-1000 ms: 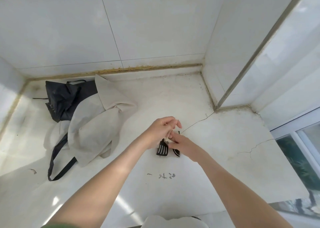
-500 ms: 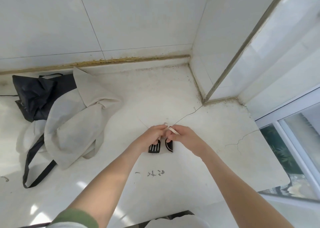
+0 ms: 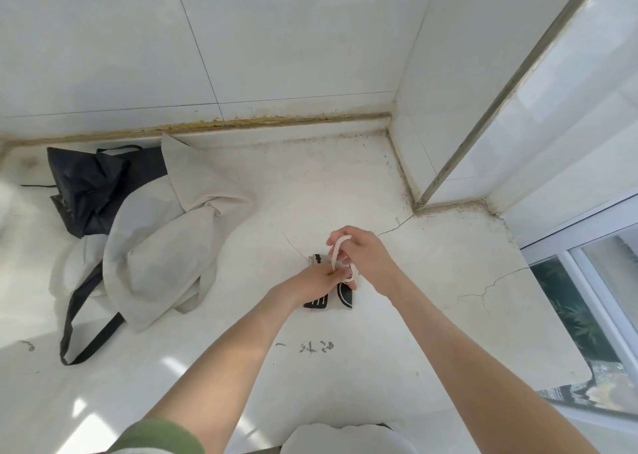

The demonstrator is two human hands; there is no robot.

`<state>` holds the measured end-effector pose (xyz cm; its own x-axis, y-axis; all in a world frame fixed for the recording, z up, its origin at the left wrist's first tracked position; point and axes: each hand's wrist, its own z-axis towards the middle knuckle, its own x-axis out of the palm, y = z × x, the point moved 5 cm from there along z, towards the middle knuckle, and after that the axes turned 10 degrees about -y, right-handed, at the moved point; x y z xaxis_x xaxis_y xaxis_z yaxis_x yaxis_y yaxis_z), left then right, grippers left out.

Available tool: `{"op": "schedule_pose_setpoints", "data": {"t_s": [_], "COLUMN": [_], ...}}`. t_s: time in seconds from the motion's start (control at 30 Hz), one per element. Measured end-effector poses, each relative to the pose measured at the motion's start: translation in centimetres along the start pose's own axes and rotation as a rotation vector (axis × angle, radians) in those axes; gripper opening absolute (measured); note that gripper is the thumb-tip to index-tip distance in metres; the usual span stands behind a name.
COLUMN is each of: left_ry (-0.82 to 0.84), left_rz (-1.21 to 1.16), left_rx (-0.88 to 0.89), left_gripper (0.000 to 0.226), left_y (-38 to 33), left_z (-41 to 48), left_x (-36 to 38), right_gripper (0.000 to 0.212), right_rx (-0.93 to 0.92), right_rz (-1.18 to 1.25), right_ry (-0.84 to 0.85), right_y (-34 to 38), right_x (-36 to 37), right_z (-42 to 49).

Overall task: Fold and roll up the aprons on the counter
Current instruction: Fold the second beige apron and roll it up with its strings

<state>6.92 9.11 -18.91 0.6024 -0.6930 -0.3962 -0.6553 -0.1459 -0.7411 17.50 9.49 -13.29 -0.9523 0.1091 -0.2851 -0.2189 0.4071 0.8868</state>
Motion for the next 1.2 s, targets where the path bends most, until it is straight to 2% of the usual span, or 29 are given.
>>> {"op": "schedule_pose_setpoints", "data": {"t_s": [0.07, 0.1, 0.13, 0.2, 0.27, 0.4, 0.47, 0.63, 0.77, 0.87, 0.97, 1.07, 1.17, 1.2], "left_ry": [-0.013, -0.012, -0.016, -0.034, -0.057, -0.053, -0.041, -0.002, 0.008, -0.02, -0.035, -0.06, -0.089, -0.088], "left_rz": [-0.041, -0.063, -0.079, -0.08, -0.052, -0.042, -0.132, -0.427, -0.441, -0.471, -0.513, -0.577, -0.607, -0.615], "left_rx": [0.001, 0.006, 0.009, -0.006, -0.022, 0.001, 0.005, 0.0, -0.032, -0.077, -0.097, -0.121, -0.132, -0.133], "left_gripper": [0.045, 0.046, 0.048, 0.057, 0.063, 0.062, 0.059, 0.04, 0.038, 0.038, 0.038, 0.034, 0.03, 0.03], "left_y": [-0.2, -0.2, -0.1, 0.2, 0.7, 0.9, 1.2, 1.6, 1.6, 2.0, 2.4, 2.5, 2.3, 2.2], "left_z": [-0.1, -0.1, -0.2, 0.0, 0.5, 0.8, 0.9, 0.7, 0.8, 0.8, 1.0, 1.2, 1.2, 1.2], "left_x": [-0.2, -0.2, -0.2, -0.3, -0.3, -0.3, -0.3, -0.1, -0.2, -0.2, -0.3, -0.2, -0.2, -0.2], "right_gripper": [0.015, 0.021, 0.027, 0.023, 0.021, 0.016, 0.015, 0.025, 0.037, 0.031, 0.02, 0.021, 0.008, 0.013], "right_rx": [0.057, 0.102, 0.156, 0.235, 0.26, 0.205, 0.271, 0.417, 0.386, 0.321, 0.264, 0.222, 0.143, 0.122], "right_rz": [-0.034, -0.088, -0.176, -0.332, -0.32, -0.234, -0.048, 0.529, 0.742, 0.899, 0.864, 0.781, 0.43, 0.262], "right_ry": [-0.147, -0.178, -0.157, -0.02, 0.048, -0.104, -0.147, -0.082, -0.095, -0.102, -0.102, -0.11, -0.131, -0.121], "right_y": [-1.2, -1.8, -2.6, -3.7, -4.6, -5.7, -5.9, -5.9, -5.4, -4.5, -4.3, -4.8, -4.9, -5.0], "right_x": [-1.0, -1.4, -1.7, -1.5, -1.1, -1.4, -1.5, -2.3, -3.2, -4.1, -4.8, -5.9, -6.8, -6.4], "right_z": [0.6, 0.7, 0.7, 0.1, -0.4, 0.0, -0.1, -0.6, -0.6, -0.2, 0.0, -0.3, -0.8, -0.9]}}
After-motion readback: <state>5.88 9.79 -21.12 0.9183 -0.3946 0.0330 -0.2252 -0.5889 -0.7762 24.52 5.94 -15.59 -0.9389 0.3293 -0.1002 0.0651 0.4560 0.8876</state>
